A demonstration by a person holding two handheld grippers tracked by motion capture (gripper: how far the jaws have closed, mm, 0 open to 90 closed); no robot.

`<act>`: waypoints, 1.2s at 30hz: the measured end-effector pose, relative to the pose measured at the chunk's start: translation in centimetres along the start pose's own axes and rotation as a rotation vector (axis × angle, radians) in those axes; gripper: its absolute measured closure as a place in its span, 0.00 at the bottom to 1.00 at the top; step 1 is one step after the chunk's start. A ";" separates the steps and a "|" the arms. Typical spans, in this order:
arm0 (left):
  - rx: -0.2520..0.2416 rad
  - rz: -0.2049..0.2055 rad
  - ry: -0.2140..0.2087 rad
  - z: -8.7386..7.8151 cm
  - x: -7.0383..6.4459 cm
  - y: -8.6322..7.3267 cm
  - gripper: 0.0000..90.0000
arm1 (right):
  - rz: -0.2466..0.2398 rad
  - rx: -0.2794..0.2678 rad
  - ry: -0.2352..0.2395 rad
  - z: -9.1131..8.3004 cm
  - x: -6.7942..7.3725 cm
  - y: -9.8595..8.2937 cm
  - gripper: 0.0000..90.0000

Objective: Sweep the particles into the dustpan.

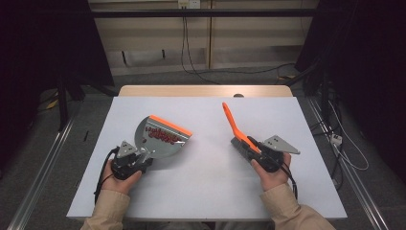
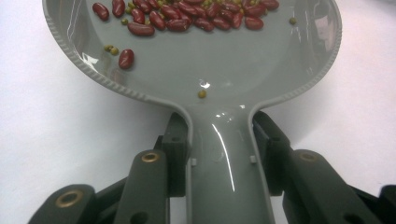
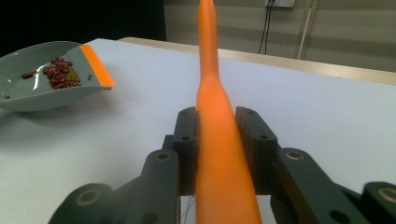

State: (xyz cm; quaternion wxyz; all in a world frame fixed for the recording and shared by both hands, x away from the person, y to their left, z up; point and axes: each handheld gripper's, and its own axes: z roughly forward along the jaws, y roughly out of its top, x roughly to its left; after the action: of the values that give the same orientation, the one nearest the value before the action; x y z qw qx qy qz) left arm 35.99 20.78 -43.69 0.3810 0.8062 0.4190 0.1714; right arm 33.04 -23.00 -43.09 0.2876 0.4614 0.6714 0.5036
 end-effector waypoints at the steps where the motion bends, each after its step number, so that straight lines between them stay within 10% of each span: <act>1: 0.001 -0.004 0.005 0.0 0.1 0.0 0.71 | -0.001 0.003 -0.002 0.0 -0.1 0.0 0.79; 36: 0.037 -0.129 0.140 0.5 2.1 -0.6 0.71 | -0.002 0.008 -0.034 0.5 -1.1 -0.4 0.79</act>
State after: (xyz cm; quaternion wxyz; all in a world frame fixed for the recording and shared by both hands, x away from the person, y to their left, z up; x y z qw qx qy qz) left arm 37.25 22.48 -44.52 0.3462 0.7704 0.4986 0.1948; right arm 33.77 -23.85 -43.67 0.2976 0.4706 0.6688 0.4927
